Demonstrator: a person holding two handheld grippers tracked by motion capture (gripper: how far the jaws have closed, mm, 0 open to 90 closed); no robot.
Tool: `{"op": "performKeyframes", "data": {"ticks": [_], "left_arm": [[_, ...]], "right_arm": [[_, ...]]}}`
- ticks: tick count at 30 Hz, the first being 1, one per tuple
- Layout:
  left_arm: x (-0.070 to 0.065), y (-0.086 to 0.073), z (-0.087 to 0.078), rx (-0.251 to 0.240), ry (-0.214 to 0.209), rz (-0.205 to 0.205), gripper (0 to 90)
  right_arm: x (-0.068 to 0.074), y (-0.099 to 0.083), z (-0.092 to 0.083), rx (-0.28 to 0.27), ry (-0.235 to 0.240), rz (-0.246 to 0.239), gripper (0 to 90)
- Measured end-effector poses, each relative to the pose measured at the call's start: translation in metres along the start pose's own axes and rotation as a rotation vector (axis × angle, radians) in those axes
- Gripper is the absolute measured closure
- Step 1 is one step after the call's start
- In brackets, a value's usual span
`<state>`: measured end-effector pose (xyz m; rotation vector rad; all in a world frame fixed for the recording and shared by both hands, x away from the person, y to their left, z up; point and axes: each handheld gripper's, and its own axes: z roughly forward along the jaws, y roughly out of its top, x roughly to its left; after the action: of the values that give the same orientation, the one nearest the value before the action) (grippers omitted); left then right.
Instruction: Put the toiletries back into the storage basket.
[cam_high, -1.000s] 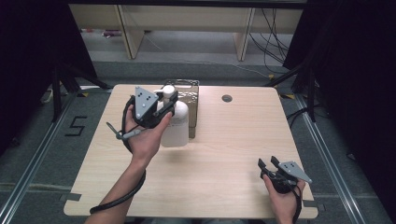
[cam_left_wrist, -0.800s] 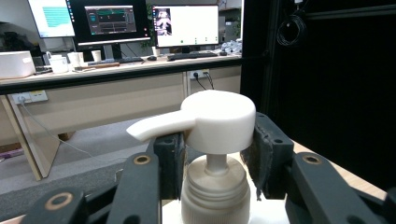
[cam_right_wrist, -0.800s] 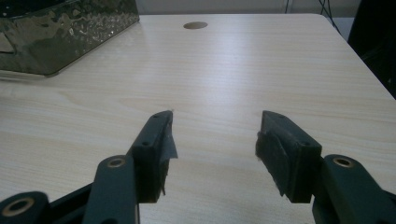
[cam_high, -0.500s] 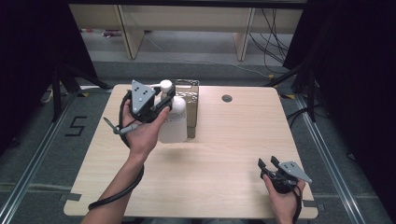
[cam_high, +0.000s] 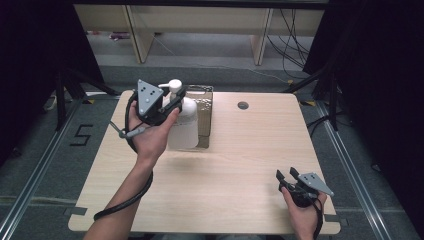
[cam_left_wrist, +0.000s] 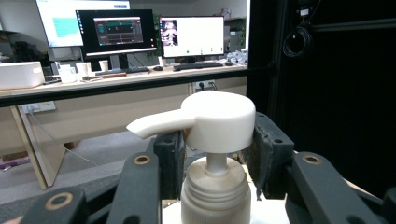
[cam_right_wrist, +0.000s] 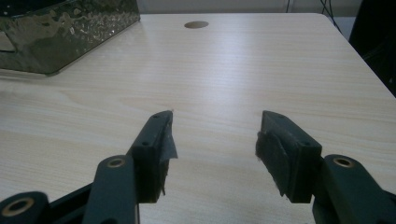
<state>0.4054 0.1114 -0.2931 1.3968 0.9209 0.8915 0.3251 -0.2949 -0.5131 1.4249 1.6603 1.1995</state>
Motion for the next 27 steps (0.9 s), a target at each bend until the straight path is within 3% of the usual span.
{"op": "performKeyframes", "data": {"ticks": [7, 10, 11, 12, 27], "left_arm": [[0.004, 0.001, 0.006, -0.001, 0.0, 0.003, 59.4], [0.006, 0.002, 0.009, -0.006, 0.005, 0.019, 59.5], [0.007, 0.002, 0.011, -0.005, 0.005, 0.021, 59.4], [0.008, 0.003, 0.012, -0.005, 0.006, 0.023, 59.5], [0.019, 0.006, 0.028, -0.005, 0.0, 0.054, 59.4]], "right_arm": [[-0.001, 0.0, 0.0, 0.001, 0.006, -0.012, 45.4], [0.001, 0.0, -0.001, 0.011, 0.001, 0.013, 45.4], [-0.002, 0.001, 0.0, -0.007, -0.002, -0.033, 45.5], [0.0, 0.0, 0.0, -0.003, 0.002, -0.011, 45.4], [-0.002, 0.0, 0.0, 0.004, 0.015, -0.018, 45.4]]}}
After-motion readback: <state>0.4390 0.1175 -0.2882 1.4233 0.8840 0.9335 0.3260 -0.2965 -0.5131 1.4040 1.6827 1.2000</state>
